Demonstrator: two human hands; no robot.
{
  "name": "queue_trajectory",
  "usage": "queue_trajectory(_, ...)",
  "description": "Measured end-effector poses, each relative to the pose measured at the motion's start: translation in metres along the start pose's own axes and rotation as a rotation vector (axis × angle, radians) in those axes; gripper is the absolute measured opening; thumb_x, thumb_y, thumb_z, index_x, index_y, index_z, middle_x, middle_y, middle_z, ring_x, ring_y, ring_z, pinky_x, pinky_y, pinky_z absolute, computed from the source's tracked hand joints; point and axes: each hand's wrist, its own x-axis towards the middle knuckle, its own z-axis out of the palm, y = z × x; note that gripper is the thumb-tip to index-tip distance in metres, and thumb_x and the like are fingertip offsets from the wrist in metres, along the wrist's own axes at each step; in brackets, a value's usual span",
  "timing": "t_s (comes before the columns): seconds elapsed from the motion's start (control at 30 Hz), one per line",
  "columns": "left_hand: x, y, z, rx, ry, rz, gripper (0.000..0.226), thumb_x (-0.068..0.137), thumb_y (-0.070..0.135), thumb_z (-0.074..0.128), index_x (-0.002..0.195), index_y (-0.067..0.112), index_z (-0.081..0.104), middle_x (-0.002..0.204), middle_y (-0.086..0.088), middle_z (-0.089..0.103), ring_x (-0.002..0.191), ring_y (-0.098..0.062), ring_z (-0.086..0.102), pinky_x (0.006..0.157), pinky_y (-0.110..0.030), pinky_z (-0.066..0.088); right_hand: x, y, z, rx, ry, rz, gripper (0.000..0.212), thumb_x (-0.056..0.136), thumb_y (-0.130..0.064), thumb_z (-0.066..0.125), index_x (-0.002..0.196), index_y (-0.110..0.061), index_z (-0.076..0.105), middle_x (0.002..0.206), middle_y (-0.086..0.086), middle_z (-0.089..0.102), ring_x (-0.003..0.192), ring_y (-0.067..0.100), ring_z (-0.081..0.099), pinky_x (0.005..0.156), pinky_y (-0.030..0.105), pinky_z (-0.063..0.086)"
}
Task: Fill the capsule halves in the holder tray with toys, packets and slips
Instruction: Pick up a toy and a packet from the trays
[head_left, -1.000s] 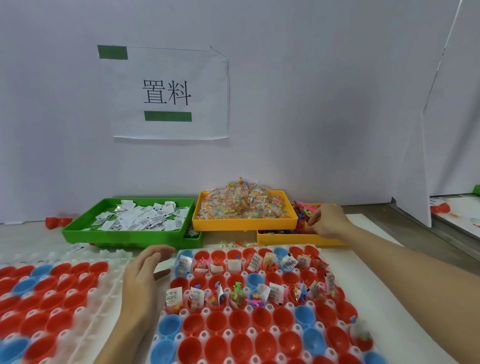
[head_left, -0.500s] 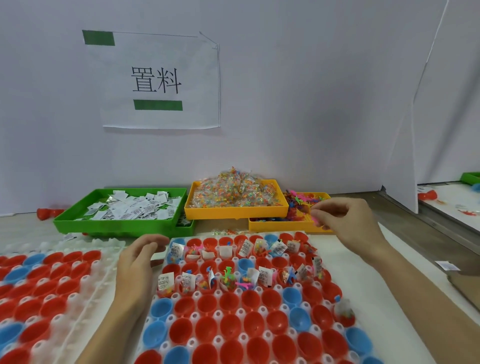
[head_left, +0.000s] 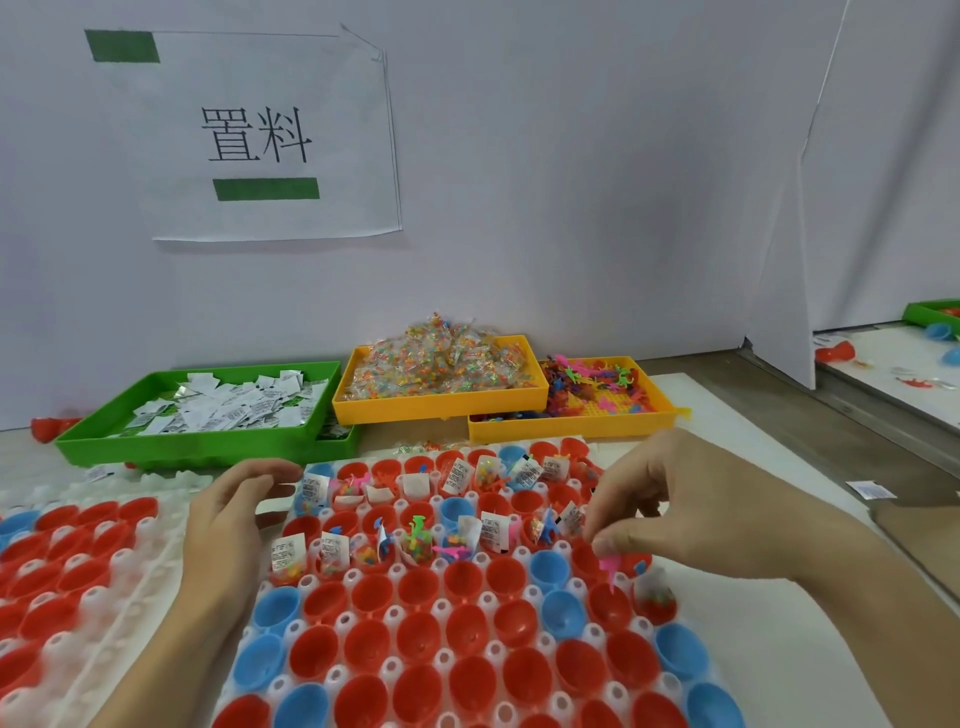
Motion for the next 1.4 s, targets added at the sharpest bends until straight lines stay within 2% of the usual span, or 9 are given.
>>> queue_trajectory(0.2, 0.000, 0.001, 0.000, 0.018, 0.003, 0.010, 0.036, 0.099, -0.001, 0.036, 0.087, 0.007, 0.068, 0.098, -0.016, 0.069, 0.093, -0.029, 0.063, 0.073, -0.039, 0.050, -0.001, -0.003, 0.000, -0.105, -0.067, 0.047, 0.023, 0.083, -0.023, 0.079, 0.070, -0.041, 0.076, 0.080, -0.025, 0.071, 0.083, -0.004, 0.064, 0.072, 0.011, 0.047)
queue_trajectory(0.33, -0.001, 0.001, 0.001, 0.011, 0.001, 0.009, 0.036, 0.099, -0.002, 0.036, 0.086, 0.007, 0.068, 0.099, -0.016, 0.068, 0.093, -0.028, 0.062, 0.074, -0.041, 0.049, 0.001, -0.005, 0.005, -0.134, -0.118, 0.089, 0.020, 0.083, -0.023, 0.079, 0.071, -0.039, 0.077, 0.081, -0.031, 0.068, 0.086, -0.011, 0.061, 0.070, 0.014, 0.046)
queue_trajectory(0.47, -0.001, 0.001, 0.001, 0.013, 0.000, 0.008, 0.036, 0.099, -0.002, 0.036, 0.086, 0.007, 0.068, 0.098, -0.015, 0.069, 0.094, -0.027, 0.062, 0.076, -0.043, 0.049, 0.002, -0.005, 0.009, -0.162, -0.158, 0.129, 0.027, 0.084, -0.024, 0.079, 0.067, -0.045, 0.074, 0.082, -0.033, 0.067, 0.088, -0.014, 0.058, 0.068, 0.012, 0.046)
queue_trajectory(0.63, -0.001, 0.002, 0.002, -0.002, 0.003, 0.003, 0.035, 0.098, -0.003, 0.036, 0.086, 0.006, 0.068, 0.098, -0.016, 0.068, 0.095, -0.026, 0.061, 0.076, -0.043, 0.047, 0.003, -0.003, 0.010, -0.196, -0.155, 0.155, 0.022, 0.084, -0.026, 0.078, 0.072, -0.044, 0.077, 0.081, -0.037, 0.065, 0.088, -0.015, 0.057, 0.073, 0.018, 0.046)
queue_trajectory(0.87, -0.001, 0.002, 0.002, -0.010, 0.003, 0.009, 0.035, 0.097, -0.004, 0.037, 0.085, 0.007, 0.068, 0.097, -0.015, 0.068, 0.094, -0.025, 0.061, 0.070, -0.037, 0.047, 0.005, 0.003, 0.009, -0.195, -0.162, 0.145, 0.023, 0.085, -0.025, 0.077, 0.073, -0.044, 0.077, 0.081, -0.032, 0.067, 0.091, -0.012, 0.058, 0.071, 0.017, 0.046)
queue_trajectory(1.13, -0.001, 0.001, 0.002, 0.002, 0.010, 0.011, 0.035, 0.098, -0.003, 0.037, 0.086, 0.006, 0.069, 0.098, -0.015, 0.069, 0.093, -0.023, 0.062, 0.070, -0.037, 0.050, 0.006, 0.009, 0.009, -0.197, -0.170, 0.121, 0.017, 0.084, -0.031, 0.078, 0.081, -0.048, 0.077, 0.087, -0.038, 0.064, 0.092, -0.017, 0.054, 0.068, 0.014, 0.047)
queue_trajectory(1.23, 0.000, 0.000, 0.001, -0.005, 0.019, 0.007, 0.035, 0.097, -0.002, 0.037, 0.086, 0.006, 0.069, 0.098, -0.014, 0.069, 0.094, -0.023, 0.063, 0.070, -0.038, 0.051, 0.005, 0.012, 0.005, -0.206, -0.103, 0.085, 0.019, 0.082, -0.032, 0.079, 0.084, -0.050, 0.076, 0.090, -0.035, 0.066, 0.091, -0.012, 0.057, 0.072, 0.009, 0.045)
queue_trajectory(1.33, 0.000, -0.001, 0.001, -0.013, 0.026, -0.001, 0.035, 0.097, -0.003, 0.038, 0.085, 0.007, 0.069, 0.098, -0.014, 0.069, 0.097, -0.026, 0.063, 0.074, -0.046, 0.052, 0.008, 0.011, -0.005, -0.182, 0.031, 0.041, 0.018, 0.085, -0.031, 0.076, 0.084, -0.048, 0.077, 0.089, -0.031, 0.070, 0.089, -0.004, 0.063, 0.068, 0.015, 0.046)
queue_trajectory(1.4, 0.000, -0.001, 0.002, -0.014, 0.030, -0.006, 0.036, 0.097, -0.002, 0.038, 0.085, 0.008, 0.069, 0.097, -0.013, 0.070, 0.099, -0.027, 0.063, 0.079, -0.051, 0.052, 0.024, 0.011, -0.011, -0.213, 0.128, 0.039, 0.016, 0.088, -0.030, 0.073, 0.082, -0.045, 0.076, 0.086, -0.032, 0.070, 0.088, -0.006, 0.063, 0.066, 0.015, 0.046)
